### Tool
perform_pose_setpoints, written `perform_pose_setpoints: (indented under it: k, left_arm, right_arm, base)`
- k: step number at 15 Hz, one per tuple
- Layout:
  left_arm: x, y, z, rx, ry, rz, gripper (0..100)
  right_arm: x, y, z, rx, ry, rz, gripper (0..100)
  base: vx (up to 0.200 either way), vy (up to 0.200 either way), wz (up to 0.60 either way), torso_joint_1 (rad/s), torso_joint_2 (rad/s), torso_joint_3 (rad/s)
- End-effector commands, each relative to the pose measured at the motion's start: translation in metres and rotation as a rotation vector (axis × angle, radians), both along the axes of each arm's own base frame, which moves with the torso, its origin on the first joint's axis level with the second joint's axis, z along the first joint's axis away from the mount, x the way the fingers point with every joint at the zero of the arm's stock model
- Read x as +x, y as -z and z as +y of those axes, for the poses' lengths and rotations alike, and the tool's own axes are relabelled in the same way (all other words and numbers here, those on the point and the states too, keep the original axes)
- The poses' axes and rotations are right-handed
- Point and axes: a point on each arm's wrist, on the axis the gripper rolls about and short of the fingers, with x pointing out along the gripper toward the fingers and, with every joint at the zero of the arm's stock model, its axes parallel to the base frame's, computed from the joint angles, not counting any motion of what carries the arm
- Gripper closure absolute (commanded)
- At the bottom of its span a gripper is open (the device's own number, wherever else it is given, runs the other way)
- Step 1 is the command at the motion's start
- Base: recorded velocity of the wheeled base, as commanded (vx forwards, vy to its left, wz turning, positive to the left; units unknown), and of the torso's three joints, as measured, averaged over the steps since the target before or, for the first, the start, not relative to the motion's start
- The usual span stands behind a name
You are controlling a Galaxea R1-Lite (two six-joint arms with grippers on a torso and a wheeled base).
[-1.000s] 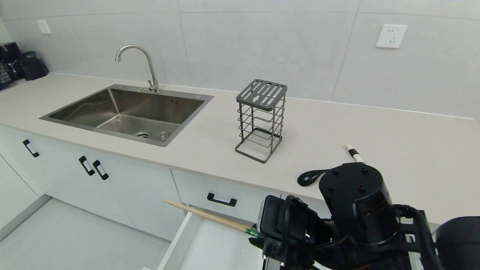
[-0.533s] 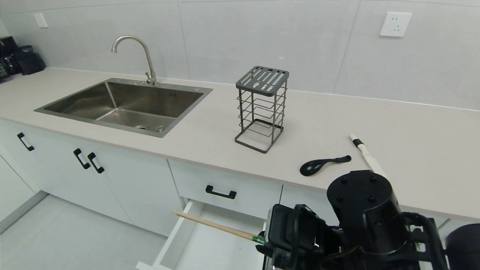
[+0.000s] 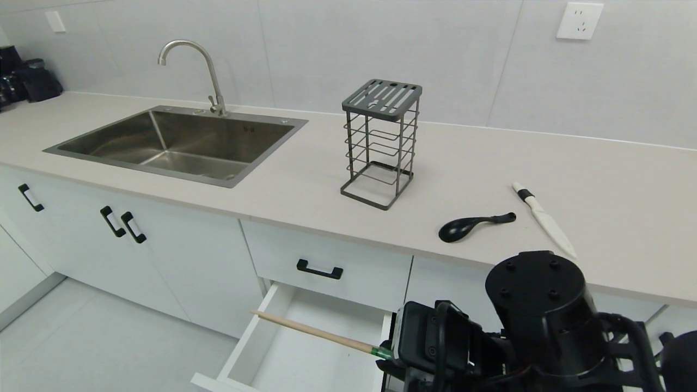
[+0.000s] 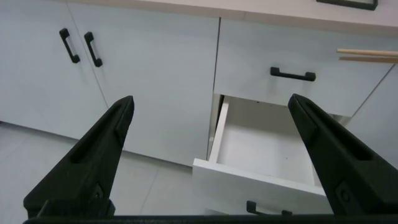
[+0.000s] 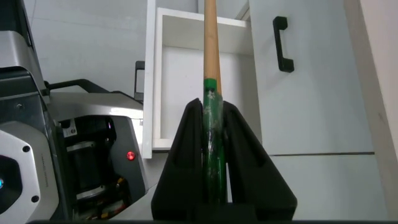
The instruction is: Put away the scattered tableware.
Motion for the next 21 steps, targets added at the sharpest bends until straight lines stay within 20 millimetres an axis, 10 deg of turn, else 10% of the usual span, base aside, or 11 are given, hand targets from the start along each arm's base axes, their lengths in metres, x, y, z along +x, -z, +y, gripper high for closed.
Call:
perform_pose_setpoints:
  k: [1,21]
  left_arm:
    - [0.000,0.000,0.000,-0.001,0.000,0.002,0]
    - [0.000,0.000,0.000,-0.001,0.000,0.002,0]
  right_arm:
    - [-0.002,-0.001,-0.002,0.004,-0.005,-0.002,100]
    - [0.016,-0.018,0.026,0.099,-0.002,-0.067,100]
  base:
    - [0.000,0.000,0.00,-0.071,0.13,0.066]
    - [0.000,0.000,0.00,-0.188,0.35,0.161]
